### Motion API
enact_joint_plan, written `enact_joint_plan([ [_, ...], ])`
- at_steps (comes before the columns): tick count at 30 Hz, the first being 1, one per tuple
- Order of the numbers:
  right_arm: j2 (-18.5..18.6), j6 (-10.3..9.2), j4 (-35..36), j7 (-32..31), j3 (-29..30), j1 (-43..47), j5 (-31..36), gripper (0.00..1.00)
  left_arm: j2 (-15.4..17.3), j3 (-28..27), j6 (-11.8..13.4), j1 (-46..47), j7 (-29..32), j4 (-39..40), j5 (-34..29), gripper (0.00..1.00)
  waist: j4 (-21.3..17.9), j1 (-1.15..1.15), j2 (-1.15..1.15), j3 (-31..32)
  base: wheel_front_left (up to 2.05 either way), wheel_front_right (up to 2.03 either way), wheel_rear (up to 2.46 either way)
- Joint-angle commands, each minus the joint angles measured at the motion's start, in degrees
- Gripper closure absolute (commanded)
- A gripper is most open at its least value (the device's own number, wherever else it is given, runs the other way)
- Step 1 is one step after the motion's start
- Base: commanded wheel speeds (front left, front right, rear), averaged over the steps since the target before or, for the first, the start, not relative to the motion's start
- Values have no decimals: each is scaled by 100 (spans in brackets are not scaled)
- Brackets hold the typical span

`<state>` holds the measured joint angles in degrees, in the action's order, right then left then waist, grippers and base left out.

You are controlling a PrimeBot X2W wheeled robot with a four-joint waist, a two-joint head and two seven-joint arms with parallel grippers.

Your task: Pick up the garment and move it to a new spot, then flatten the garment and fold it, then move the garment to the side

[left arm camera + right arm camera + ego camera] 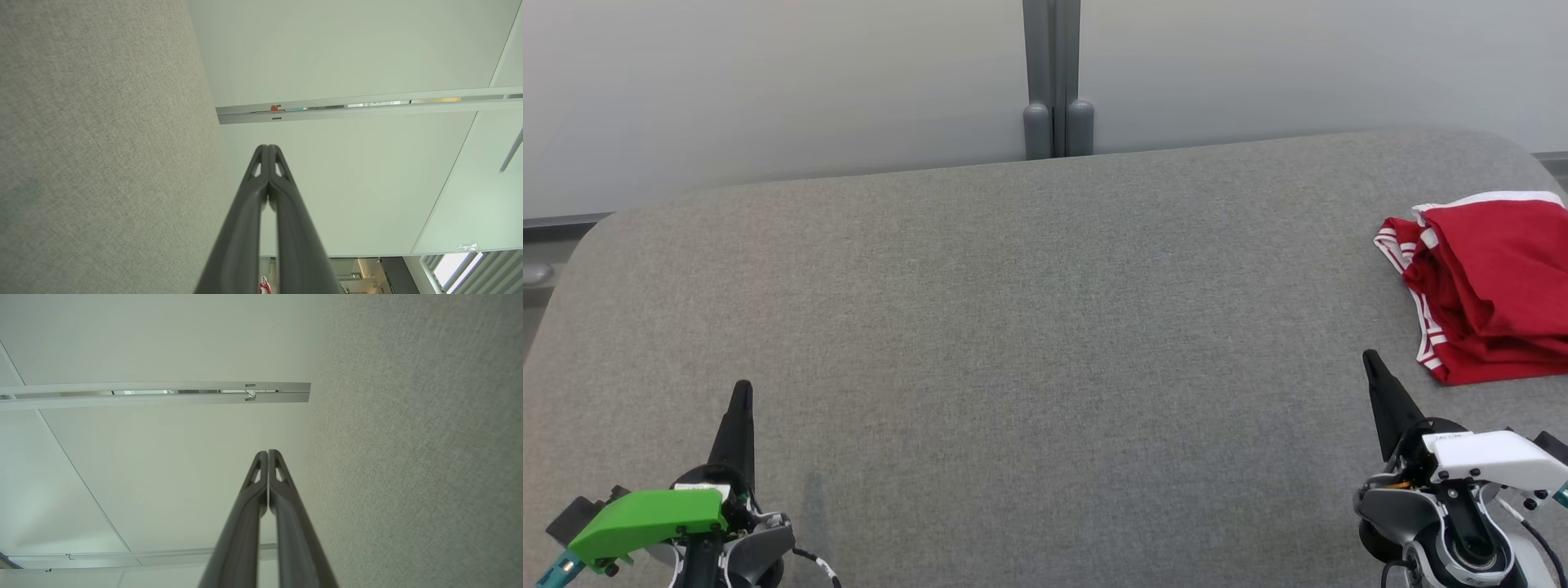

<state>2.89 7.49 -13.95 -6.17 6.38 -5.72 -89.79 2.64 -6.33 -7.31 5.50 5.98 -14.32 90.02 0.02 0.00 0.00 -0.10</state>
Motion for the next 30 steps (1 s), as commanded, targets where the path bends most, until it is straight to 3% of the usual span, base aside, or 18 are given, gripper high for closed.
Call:
enact_joint_plan([
  [1,0,0,-10,-34,17,-75,-126,100,42,-25,-31,113,40,30,126,100,0,0,0,-2,0,0,0],
  [30,-1,0,-14,-48,25,-69,-279,100,42,-30,-31,104,76,35,247,100,-2,0,0,-8,0,0,0],
])
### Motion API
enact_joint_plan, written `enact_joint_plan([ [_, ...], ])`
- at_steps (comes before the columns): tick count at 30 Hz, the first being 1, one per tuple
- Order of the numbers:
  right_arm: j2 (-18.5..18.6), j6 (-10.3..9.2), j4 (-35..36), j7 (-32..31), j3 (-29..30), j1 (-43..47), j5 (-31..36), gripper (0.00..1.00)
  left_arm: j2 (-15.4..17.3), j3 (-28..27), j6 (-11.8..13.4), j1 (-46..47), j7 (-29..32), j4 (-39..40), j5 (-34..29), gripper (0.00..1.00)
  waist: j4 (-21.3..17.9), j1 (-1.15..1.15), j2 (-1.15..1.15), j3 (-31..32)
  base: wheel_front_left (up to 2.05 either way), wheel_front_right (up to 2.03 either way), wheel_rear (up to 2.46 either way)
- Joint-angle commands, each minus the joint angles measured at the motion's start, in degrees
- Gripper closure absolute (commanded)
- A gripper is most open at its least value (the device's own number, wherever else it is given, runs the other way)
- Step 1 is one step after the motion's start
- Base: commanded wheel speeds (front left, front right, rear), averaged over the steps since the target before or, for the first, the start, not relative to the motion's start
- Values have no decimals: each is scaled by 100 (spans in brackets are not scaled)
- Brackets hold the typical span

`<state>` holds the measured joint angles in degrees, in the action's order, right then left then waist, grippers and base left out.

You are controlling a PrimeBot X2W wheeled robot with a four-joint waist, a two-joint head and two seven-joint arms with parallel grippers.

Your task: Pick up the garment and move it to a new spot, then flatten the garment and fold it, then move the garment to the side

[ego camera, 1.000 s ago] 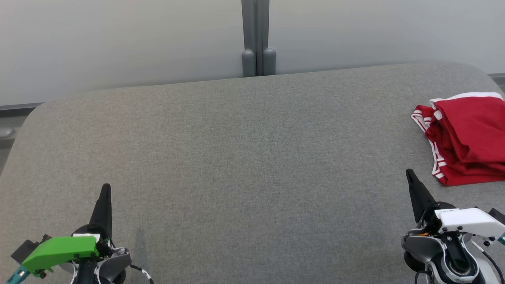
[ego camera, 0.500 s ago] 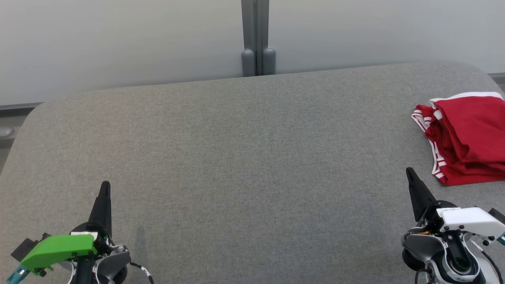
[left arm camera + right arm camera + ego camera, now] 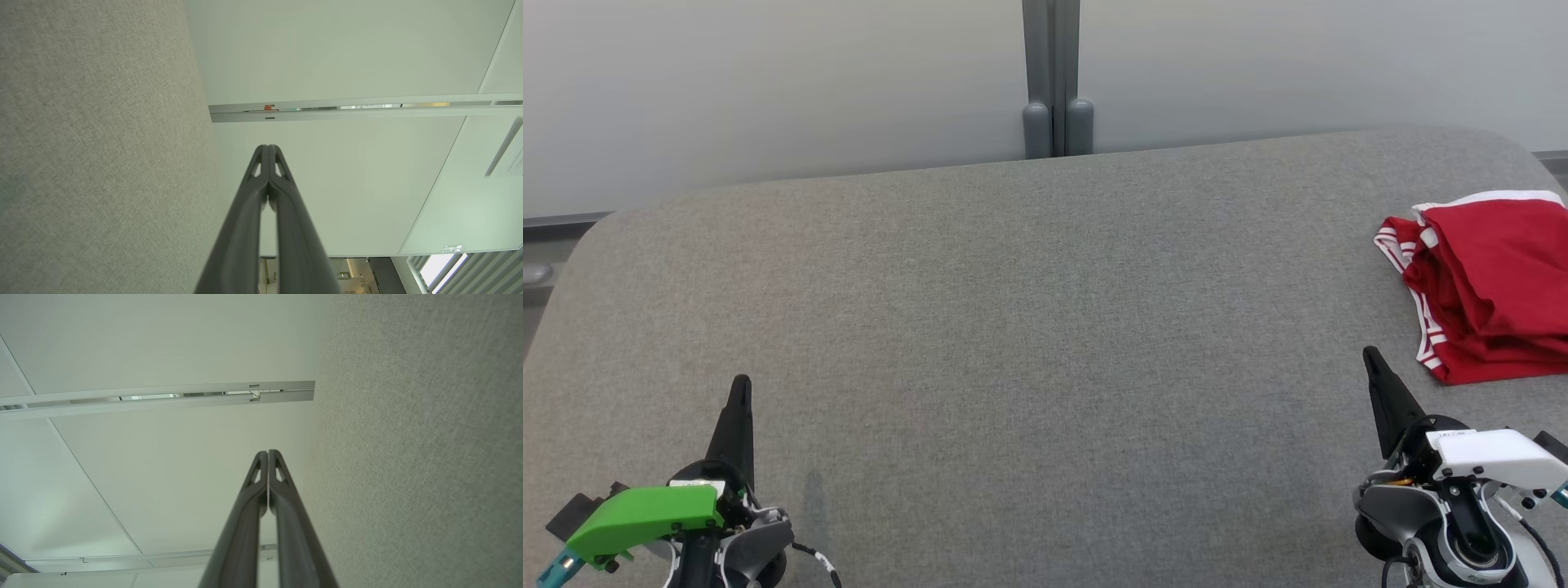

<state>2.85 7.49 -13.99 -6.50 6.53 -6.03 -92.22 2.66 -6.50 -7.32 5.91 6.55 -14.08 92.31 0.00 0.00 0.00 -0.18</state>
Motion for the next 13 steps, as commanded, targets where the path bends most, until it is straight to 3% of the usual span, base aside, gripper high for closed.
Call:
enact_joint_plan([
  [1,4,0,-10,-15,9,-37,-36,100,40,-14,-30,63,19,11,18,100,0,0,0,0,0,0,0],
  [13,4,0,-9,-15,9,-37,-36,100,40,-13,-30,62,18,11,18,100,0,0,0,0,0,0,0],
])
